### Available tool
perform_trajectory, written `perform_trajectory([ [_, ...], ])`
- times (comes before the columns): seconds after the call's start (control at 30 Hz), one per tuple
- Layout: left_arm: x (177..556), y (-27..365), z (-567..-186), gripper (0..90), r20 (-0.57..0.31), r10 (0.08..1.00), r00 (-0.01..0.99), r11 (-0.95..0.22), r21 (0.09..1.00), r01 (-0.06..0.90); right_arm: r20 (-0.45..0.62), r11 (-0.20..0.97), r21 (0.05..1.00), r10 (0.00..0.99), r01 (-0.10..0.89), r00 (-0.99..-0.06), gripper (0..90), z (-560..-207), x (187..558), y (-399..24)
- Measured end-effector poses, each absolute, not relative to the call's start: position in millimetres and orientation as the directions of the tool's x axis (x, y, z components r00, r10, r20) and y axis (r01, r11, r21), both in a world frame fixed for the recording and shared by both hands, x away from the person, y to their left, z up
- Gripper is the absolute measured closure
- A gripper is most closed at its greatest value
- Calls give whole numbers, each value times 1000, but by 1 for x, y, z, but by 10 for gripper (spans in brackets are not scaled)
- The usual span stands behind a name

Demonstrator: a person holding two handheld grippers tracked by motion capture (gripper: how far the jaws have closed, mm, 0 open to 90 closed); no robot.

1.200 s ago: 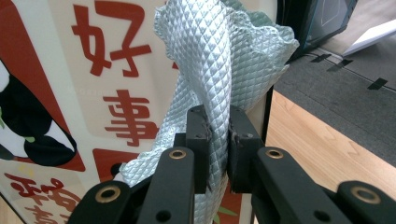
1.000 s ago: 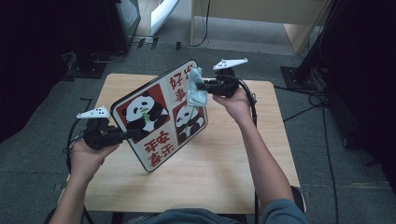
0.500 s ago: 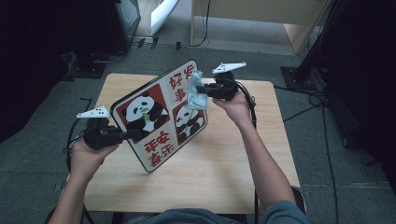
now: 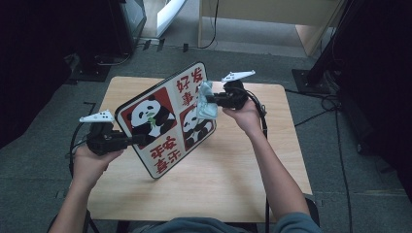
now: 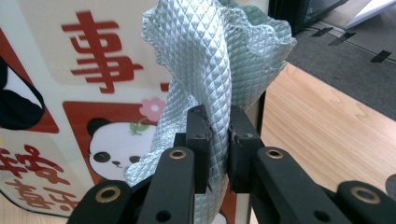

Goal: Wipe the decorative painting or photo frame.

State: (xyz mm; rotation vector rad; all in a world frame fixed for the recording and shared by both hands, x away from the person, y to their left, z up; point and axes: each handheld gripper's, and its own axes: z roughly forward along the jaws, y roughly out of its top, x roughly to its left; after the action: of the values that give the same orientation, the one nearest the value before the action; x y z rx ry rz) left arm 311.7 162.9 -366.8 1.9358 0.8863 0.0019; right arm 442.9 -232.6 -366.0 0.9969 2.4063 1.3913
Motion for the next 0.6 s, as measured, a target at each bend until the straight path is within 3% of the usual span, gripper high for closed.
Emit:
perform_trajectory([
  [0.6,313,163,-369,779,-351,578,737,-246,786,567,214,324,796,641,512,-737,821,-391,440,-240],
])
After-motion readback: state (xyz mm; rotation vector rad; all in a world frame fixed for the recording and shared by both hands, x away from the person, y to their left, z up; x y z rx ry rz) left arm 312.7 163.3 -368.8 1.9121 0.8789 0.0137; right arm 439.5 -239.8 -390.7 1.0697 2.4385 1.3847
